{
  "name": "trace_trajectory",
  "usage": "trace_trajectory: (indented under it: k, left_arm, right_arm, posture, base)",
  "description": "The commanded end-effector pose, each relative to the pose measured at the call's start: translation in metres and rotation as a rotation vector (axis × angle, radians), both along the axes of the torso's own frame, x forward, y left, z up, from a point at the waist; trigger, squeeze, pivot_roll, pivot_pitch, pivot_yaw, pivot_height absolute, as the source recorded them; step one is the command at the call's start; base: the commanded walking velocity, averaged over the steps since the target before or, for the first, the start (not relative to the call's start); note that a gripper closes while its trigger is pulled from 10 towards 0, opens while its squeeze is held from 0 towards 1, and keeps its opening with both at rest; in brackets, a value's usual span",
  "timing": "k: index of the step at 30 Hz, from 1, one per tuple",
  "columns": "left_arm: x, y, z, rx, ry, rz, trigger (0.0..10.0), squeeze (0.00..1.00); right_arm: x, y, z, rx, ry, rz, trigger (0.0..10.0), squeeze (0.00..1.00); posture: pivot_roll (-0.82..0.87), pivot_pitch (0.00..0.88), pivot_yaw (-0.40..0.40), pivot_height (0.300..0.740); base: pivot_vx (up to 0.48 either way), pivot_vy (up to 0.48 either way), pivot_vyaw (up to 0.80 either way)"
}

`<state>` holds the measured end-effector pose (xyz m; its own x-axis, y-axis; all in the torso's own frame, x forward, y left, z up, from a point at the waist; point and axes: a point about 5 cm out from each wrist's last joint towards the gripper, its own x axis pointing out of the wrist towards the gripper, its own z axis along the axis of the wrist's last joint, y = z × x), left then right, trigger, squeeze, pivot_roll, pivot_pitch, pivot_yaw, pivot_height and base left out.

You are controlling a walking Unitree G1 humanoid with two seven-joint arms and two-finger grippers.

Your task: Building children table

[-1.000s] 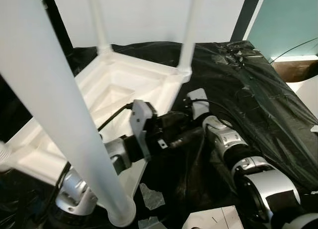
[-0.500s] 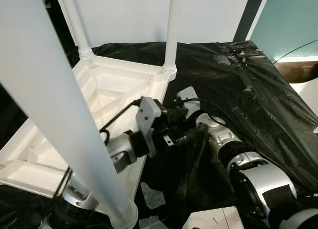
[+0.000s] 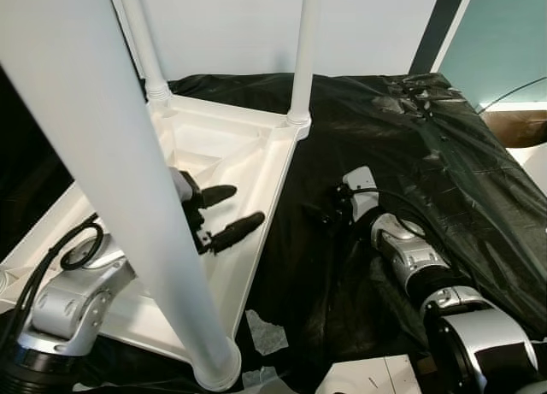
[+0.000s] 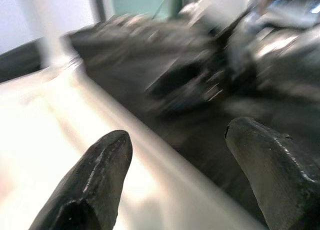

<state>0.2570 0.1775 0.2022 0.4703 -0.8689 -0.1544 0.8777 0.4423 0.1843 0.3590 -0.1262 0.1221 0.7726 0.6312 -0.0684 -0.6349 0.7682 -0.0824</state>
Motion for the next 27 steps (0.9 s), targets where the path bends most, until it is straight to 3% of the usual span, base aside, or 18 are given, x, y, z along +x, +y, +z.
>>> trace_trajectory:
  k: [1, 5, 6, 7, 8, 13, 14, 15, 17, 21, 23, 27]
  left_arm:
    - [0.000, 0.009, -0.002, 0.023, -0.005, 0.017, 10.0, 0.00]
    - [0.002, 0.018, -0.001, 0.053, -0.003, 0.035, 10.0, 0.00]
    - [0.000, 0.036, 0.000, 0.086, 0.020, 0.065, 10.0, 0.00]
    - [0.000, 0.036, 0.000, 0.086, 0.020, 0.065, 10.0, 0.00]
    - [-0.005, 0.053, 0.001, 0.133, 0.040, 0.089, 10.0, 0.00]
    - [-0.019, 0.074, 0.000, 0.221, 0.070, 0.079, 10.0, 0.00]
    - [-0.029, 0.083, -0.004, 0.265, 0.107, 0.056, 10.0, 0.00]
    - [-0.029, 0.083, -0.004, 0.265, 0.107, 0.056, 10.0, 0.00]
    - [-0.043, 0.093, -0.011, 0.314, 0.169, 0.029, 10.0, 0.00]
    - [-0.049, 0.097, -0.014, 0.346, 0.191, 0.014, 10.0, 0.00]
    - [-0.056, 0.103, -0.023, 0.451, 0.225, 0.000, 10.0, 0.00]
    - [-0.058, 0.108, -0.031, 0.547, 0.241, -0.008, 10.0, 0.00]
  right_arm:
    - [-0.003, -0.004, -0.004, 0.011, 0.016, 0.013, 10.0, 0.00]
    - [-0.006, -0.004, -0.002, 0.021, 0.002, 0.036, 10.0, 0.00]
    - [-0.011, -0.003, 0.000, 0.037, -0.012, 0.075, 10.0, 0.00]
    - [-0.011, -0.003, 0.000, 0.037, -0.012, 0.075, 10.0, 0.00]
    - [-0.017, -0.001, 0.001, 0.042, -0.020, 0.116, 10.0, 0.00]
    - [-0.026, 0.001, 0.001, 0.045, -0.024, 0.170, 10.0, 0.00]
    - [-0.028, 0.001, 0.001, 0.041, -0.023, 0.182, 10.0, 0.00]
    - [-0.028, 0.001, 0.001, 0.041, -0.023, 0.182, 10.0, 0.00]
    - [-0.030, -0.002, 0.001, 0.032, -0.020, 0.192, 10.0, 0.00]
    - [-0.030, -0.004, 0.003, 0.026, -0.020, 0.200, 10.0, 0.00]
    - [-0.030, -0.006, 0.006, 0.019, -0.021, 0.214, 10.0, 0.00]
    - [-0.030, -0.005, 0.009, 0.017, -0.021, 0.223, 10.0, 0.00]
  posture:
    - [0.18, 0.067, -0.039, 0.740]
    - [0.18, 0.067, -0.037, 0.740]
    - [0.17, 0.068, -0.036, 0.740]
    - [0.17, 0.068, -0.036, 0.740]
    - [0.17, 0.068, -0.036, 0.740]
    - [0.17, 0.068, -0.036, 0.740]
    - [0.17, 0.066, -0.038, 0.740]
    - [0.17, 0.066, -0.038, 0.740]
    - [0.18, 0.064, -0.041, 0.740]
    - [0.18, 0.062, -0.045, 0.740]
    - [0.19, 0.061, -0.049, 0.740]
    - [0.19, 0.060, -0.050, 0.740]
  base:
    - [0.000, 0.000, 0.00]
    - [0.000, 0.000, 0.00]
    - [0.000, 0.000, 0.00]
    - [0.000, 0.000, 0.00]
    - [0.000, 0.000, 0.00]
    - [0.000, 0.000, 0.00]
    - [0.000, 0.000, 0.00]
    - [0.000, 0.000, 0.00]
    - [0.000, 0.000, 0.00]
    - [0.000, 0.000, 0.00]
    - [0.000, 0.000, 0.00]
    - [0.000, 0.000, 0.00]
